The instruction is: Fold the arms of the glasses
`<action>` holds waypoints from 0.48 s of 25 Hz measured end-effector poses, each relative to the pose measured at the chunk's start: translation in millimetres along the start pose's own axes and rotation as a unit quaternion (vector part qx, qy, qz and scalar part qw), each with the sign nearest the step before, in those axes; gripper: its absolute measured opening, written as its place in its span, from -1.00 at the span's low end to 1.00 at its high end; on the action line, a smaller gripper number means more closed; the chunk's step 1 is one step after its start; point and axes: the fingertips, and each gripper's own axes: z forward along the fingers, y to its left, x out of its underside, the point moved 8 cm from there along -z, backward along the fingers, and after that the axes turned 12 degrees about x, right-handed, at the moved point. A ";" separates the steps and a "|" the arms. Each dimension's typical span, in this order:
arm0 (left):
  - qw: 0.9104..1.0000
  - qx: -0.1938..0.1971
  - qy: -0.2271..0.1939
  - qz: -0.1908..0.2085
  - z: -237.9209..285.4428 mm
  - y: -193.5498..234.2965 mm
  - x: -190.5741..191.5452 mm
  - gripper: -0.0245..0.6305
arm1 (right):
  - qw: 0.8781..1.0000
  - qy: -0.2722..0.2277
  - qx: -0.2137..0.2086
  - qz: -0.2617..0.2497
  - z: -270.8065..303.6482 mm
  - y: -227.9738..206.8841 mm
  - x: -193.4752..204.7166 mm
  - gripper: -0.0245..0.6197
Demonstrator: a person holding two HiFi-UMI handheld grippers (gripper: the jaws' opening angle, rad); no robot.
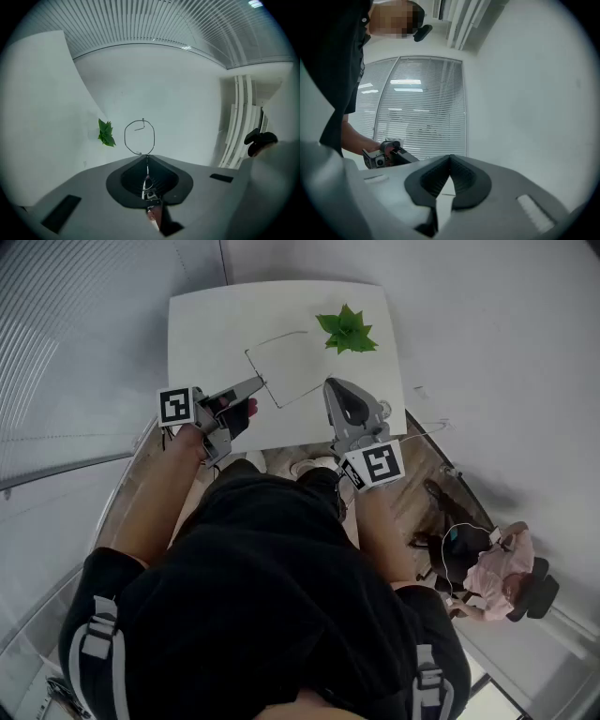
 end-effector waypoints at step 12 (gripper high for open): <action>1.000 -0.006 0.000 0.013 -3.1 -3.5 -2.7 -0.89 | 1.000 0.003 0.000 0.000 0.2 2.0 2.0 -0.89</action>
